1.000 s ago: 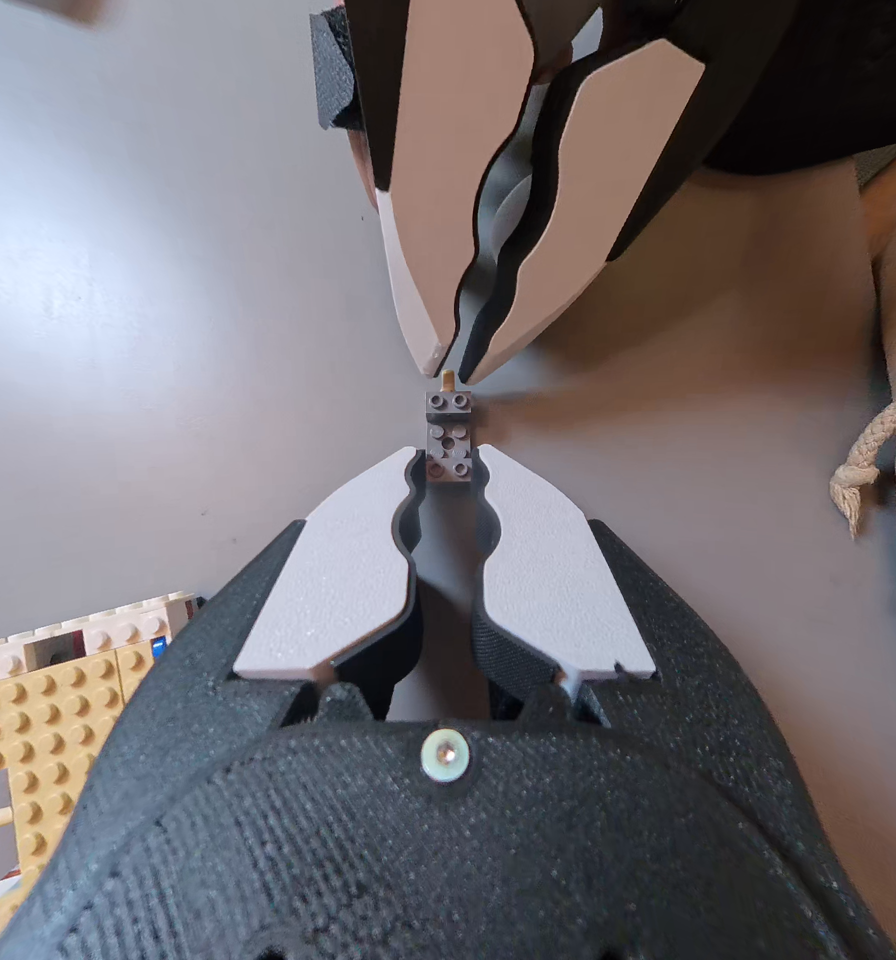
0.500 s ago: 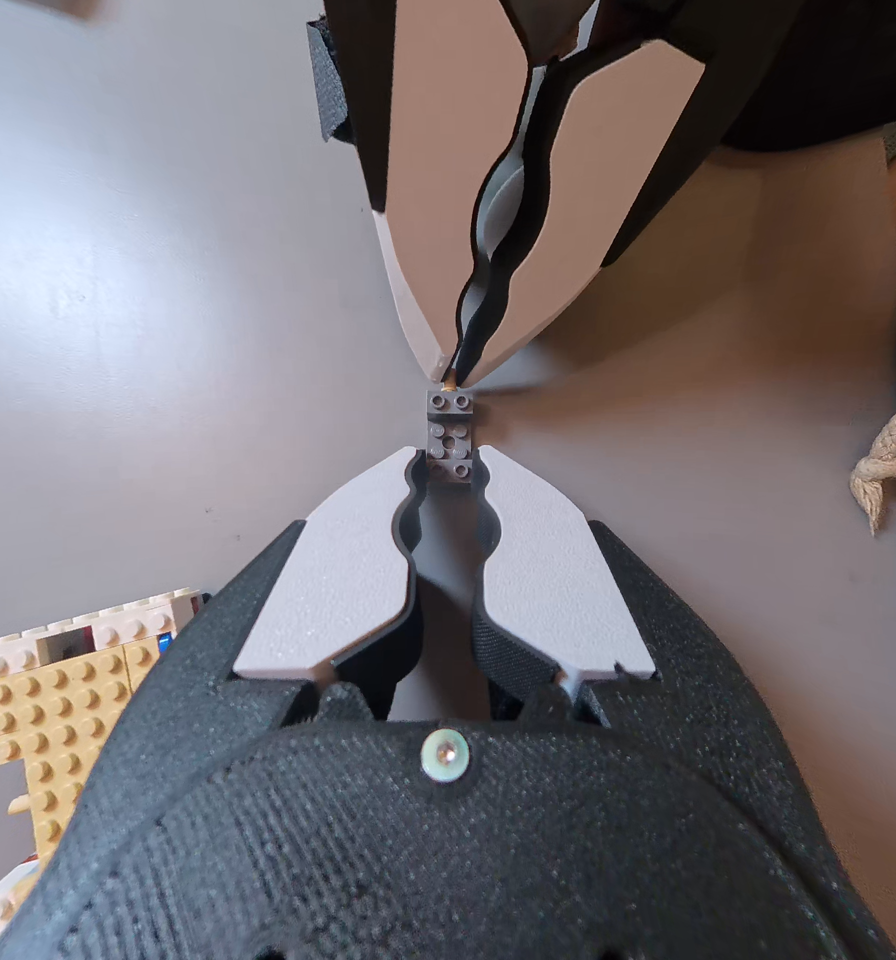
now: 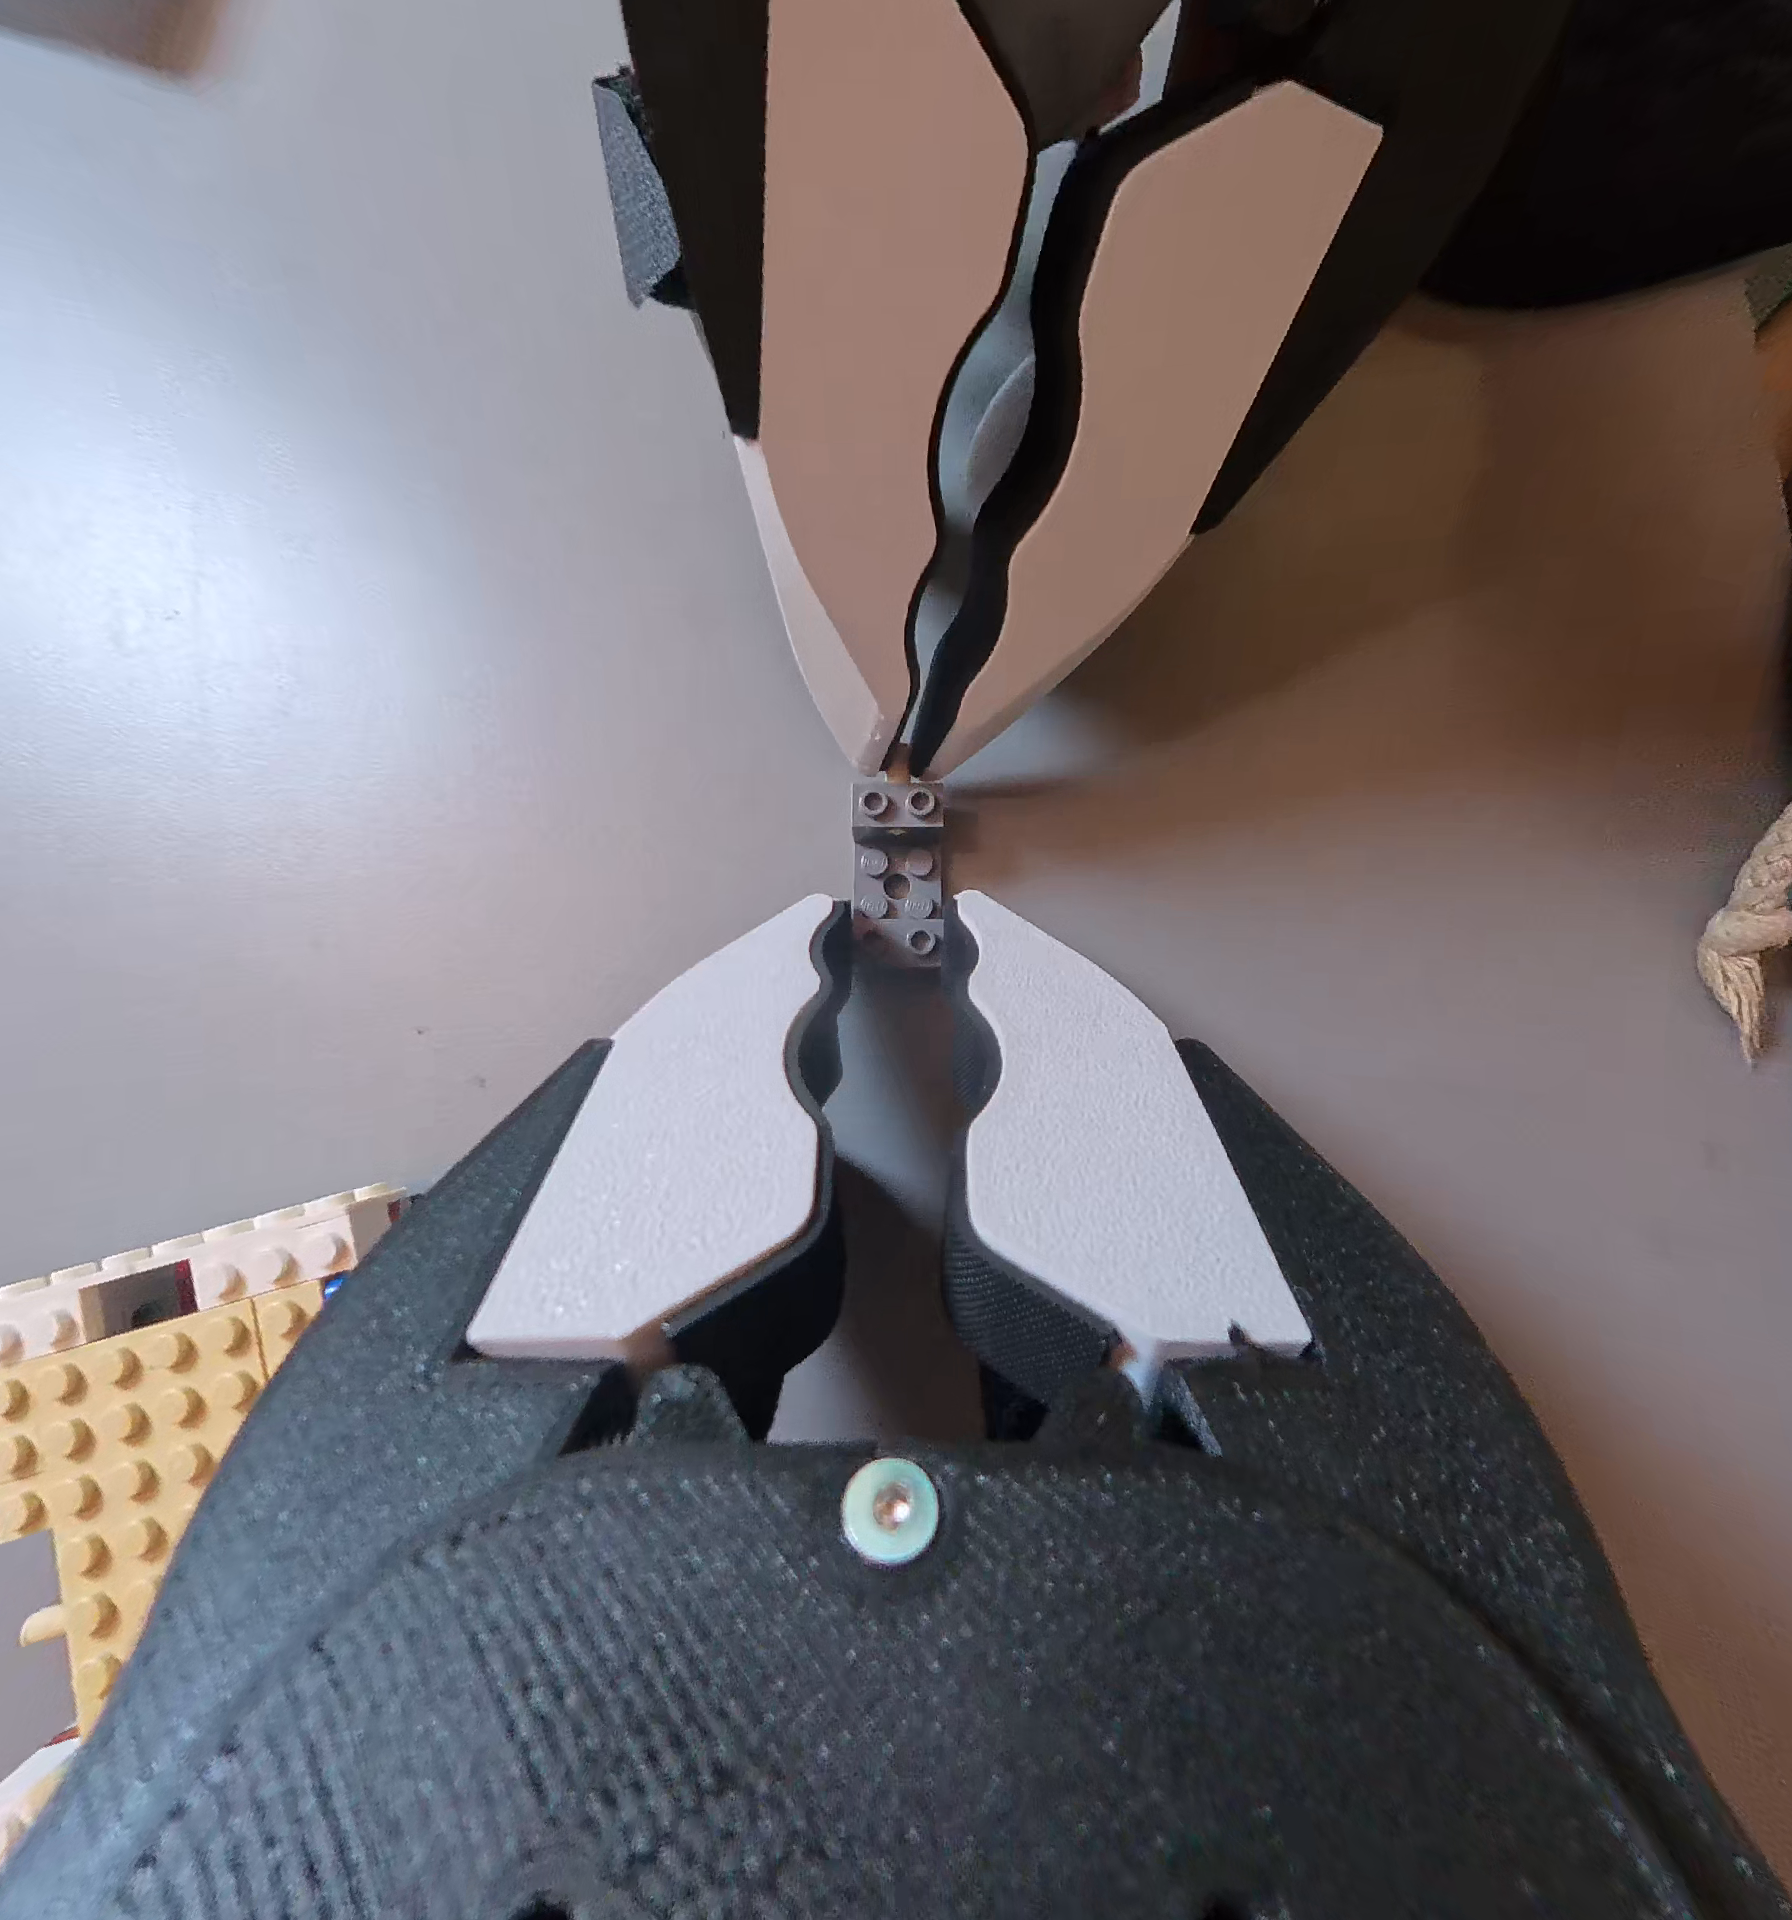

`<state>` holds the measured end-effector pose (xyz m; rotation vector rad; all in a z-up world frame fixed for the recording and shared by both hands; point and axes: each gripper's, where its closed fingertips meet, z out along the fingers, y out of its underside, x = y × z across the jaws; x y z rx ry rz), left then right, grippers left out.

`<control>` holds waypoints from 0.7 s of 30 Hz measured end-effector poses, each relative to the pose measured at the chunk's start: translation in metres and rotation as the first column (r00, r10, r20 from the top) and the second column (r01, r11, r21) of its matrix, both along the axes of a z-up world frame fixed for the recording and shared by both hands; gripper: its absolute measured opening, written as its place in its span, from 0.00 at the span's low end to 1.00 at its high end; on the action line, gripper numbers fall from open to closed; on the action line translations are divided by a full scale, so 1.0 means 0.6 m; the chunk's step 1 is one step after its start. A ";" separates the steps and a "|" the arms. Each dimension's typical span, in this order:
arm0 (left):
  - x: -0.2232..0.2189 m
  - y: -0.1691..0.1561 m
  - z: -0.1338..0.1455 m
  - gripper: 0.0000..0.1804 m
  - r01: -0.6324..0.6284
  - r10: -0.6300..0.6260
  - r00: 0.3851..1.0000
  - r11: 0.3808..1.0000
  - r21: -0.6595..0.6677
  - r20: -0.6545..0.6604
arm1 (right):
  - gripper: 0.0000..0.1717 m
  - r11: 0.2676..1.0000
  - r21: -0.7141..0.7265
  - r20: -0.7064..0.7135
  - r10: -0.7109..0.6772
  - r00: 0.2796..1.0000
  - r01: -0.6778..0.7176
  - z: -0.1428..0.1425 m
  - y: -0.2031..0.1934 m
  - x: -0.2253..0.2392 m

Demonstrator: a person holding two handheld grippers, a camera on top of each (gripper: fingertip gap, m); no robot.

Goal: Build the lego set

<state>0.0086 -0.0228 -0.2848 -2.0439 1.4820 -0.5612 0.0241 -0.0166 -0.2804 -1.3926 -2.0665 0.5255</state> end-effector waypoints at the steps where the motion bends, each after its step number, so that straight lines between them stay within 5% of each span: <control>1: 0.000 0.002 0.001 0.09 -0.003 0.002 1.000 1.000 0.011 0.007 | 0.04 1.000 -0.020 -0.002 -0.003 1.000 0.003 0.001 -0.002 0.001; 5: 0.002 0.002 0.000 0.09 0.021 -0.021 1.000 0.999 0.050 -0.003 | 0.17 0.994 -0.102 0.011 -0.029 1.000 0.030 0.005 -0.002 0.005; 12: 0.002 0.013 0.002 0.11 0.015 -0.016 1.000 0.994 0.106 0.000 | 0.10 0.995 -0.093 0.038 -0.017 0.999 0.021 0.003 0.005 -0.011; 21: -0.057 0.046 0.093 0.18 -0.221 0.177 0.947 0.964 0.145 0.266 | 0.10 0.988 -0.053 0.123 -0.140 0.983 0.147 0.003 0.098 0.007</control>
